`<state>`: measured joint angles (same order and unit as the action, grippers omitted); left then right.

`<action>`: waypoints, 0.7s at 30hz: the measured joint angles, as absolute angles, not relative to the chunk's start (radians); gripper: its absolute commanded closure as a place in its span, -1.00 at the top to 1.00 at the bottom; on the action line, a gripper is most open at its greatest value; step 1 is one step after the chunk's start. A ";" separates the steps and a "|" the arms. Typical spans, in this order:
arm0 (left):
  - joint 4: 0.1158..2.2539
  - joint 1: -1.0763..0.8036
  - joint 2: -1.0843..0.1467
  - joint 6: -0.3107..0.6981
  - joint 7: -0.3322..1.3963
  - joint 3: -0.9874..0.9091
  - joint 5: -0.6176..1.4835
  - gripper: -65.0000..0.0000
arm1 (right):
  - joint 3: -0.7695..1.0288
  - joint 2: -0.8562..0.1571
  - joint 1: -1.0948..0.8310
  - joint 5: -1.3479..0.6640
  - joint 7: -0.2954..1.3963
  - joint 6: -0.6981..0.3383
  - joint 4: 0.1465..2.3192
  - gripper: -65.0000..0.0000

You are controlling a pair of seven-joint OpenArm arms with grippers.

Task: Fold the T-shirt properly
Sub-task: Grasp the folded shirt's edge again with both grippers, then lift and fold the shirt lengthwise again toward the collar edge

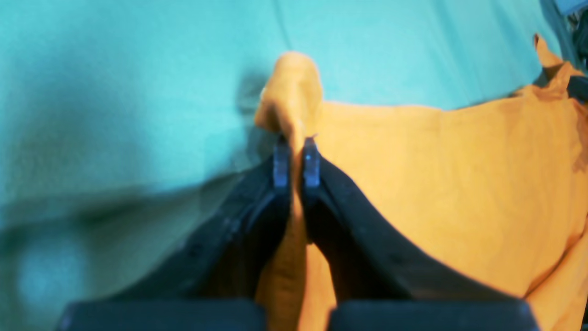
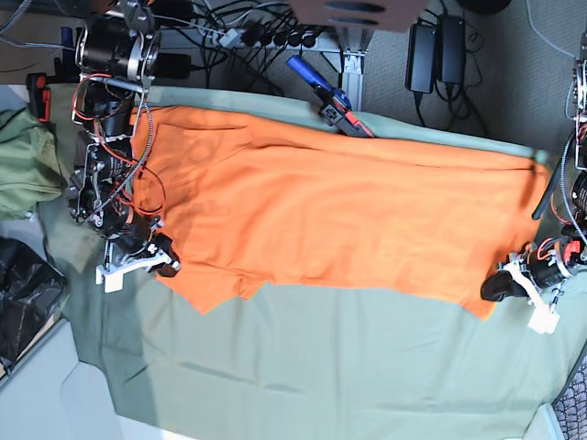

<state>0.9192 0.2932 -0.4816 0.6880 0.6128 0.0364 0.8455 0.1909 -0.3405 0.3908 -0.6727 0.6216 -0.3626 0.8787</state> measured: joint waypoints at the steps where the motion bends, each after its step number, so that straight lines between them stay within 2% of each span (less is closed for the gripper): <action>1: 0.919 0.294 -0.482 0.688 0.613 0.036 0.846 -1.00 | 0.191 -0.340 0.391 -0.673 0.621 -0.363 0.879 -1.00; 7: 0.922 0.293 -0.492 0.688 0.603 0.032 0.862 -1.00 | 0.191 -0.342 0.387 -0.664 0.638 -0.363 0.908 -1.00; 12: 0.968 0.291 -0.520 0.686 0.720 0.031 0.954 -1.00 | 0.187 -0.344 0.379 -0.647 0.771 -0.363 1.000 -1.00; 21: 1.112 0.226 -0.585 0.686 0.794 0.031 1.034 -1.00 | 0.184 -0.356 0.373 -0.648 0.852 -0.363 1.127 -1.00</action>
